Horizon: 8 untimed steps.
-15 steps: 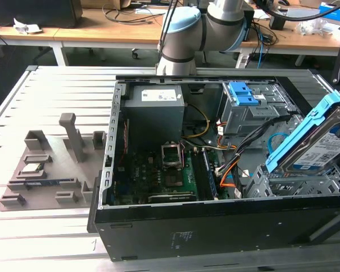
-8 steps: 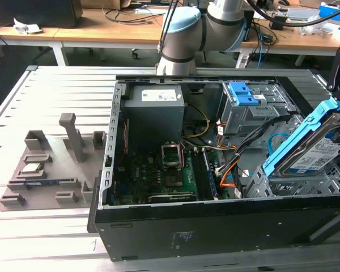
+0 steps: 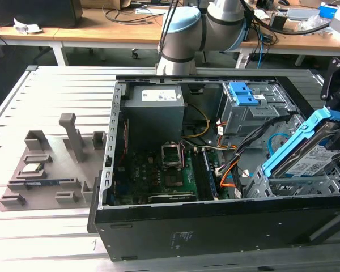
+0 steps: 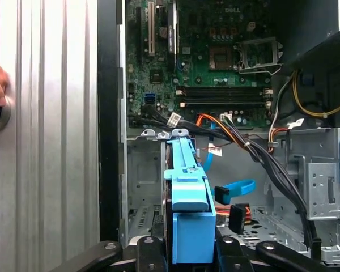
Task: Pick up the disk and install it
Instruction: 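Insert the disk into the insertion slot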
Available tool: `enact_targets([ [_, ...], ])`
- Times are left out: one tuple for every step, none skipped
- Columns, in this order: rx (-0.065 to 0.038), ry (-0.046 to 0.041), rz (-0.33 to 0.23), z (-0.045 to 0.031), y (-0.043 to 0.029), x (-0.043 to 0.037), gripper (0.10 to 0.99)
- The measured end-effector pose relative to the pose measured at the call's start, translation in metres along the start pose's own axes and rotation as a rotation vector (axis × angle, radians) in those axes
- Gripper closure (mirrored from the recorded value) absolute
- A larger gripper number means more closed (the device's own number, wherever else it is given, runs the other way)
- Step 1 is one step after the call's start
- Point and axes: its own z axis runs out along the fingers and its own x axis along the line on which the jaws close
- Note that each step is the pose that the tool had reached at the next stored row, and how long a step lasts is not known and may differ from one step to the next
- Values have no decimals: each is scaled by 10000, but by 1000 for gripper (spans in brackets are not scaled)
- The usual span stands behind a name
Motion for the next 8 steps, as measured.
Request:
enact_targets([
  [0, -2, 0, 9, 14, 0, 722],
  [0, -6, -1, 15, 40, 1, 722],
  [0, -2, -1, 16, 62, 1, 722],
  [-1, -3, -1, 20, 99, 1, 722],
  [0, -3, -1, 22, 127, 1, 722],
  [-1, -3, -2, 25, 153, 1, 722],
  [0, -2, 0, 27, 192, 1, 722],
  [0, -3, -1, 30, 217, 1, 722],
])
